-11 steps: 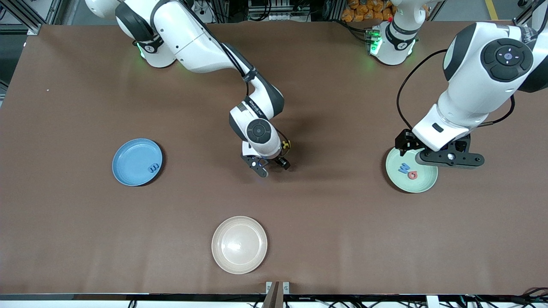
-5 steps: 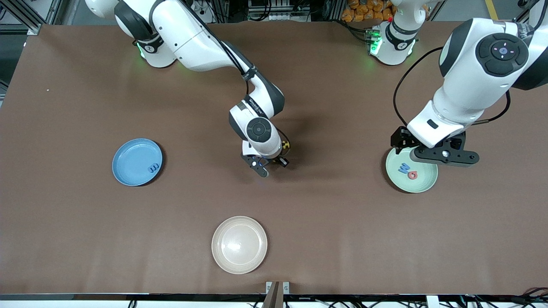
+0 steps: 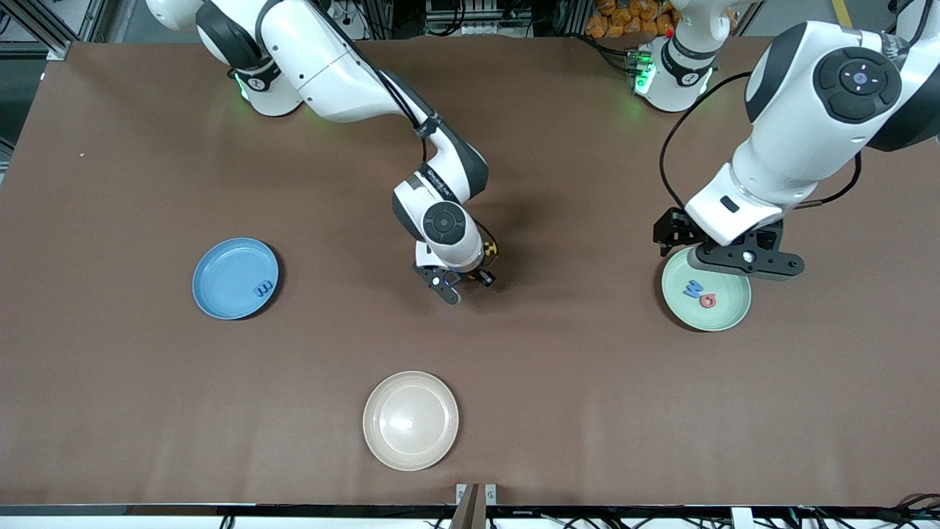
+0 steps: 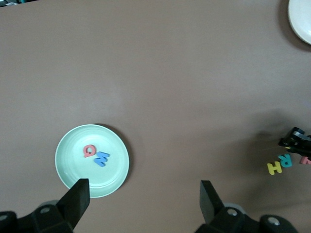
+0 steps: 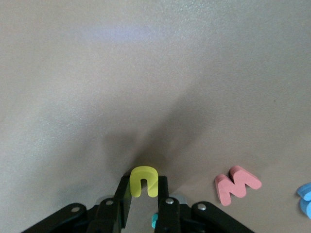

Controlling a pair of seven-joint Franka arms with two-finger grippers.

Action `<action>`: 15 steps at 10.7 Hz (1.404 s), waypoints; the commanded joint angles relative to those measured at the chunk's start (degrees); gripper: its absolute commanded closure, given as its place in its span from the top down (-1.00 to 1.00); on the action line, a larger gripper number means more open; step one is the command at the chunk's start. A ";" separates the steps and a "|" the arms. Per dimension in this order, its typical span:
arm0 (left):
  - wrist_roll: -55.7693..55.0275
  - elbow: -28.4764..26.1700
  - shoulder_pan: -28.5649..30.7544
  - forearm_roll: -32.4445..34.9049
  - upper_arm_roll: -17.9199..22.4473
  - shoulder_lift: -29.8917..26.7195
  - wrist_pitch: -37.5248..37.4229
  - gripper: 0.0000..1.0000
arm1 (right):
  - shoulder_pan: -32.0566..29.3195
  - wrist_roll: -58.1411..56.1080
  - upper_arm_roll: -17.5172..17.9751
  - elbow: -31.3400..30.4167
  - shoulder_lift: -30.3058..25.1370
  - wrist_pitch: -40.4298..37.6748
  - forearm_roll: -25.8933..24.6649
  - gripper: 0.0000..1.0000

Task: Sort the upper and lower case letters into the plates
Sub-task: 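Carry the u to the blue plate and open the right gripper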

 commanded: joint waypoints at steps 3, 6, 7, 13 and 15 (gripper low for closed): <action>-4.15 -0.04 -0.01 -1.99 -5.33 0.47 -1.10 1.00 | -4.20 -3.96 0.36 0.34 -3.77 -5.58 0.00 -1.00; -4.60 -0.30 -2.47 -2.96 -5.78 2.57 -0.48 1.00 | -10.52 -12.83 0.27 -0.54 -9.30 -14.53 3.68 -1.00; -4.60 -0.39 -3.95 -2.96 -5.78 3.63 0.30 1.00 | -13.16 -15.56 0.10 -2.02 -11.32 -16.39 4.30 -1.00; -3.63 -1.53 -14.67 6.57 -5.78 13.72 8.30 1.00 | -29.79 -39.92 -3.05 -19.42 -24.78 -19.05 3.61 -1.00; -3.37 -1.45 -19.50 12.83 -5.78 17.94 10.58 1.00 | -30.06 -47.11 -9.98 -22.06 -24.88 -18.27 2.81 -1.00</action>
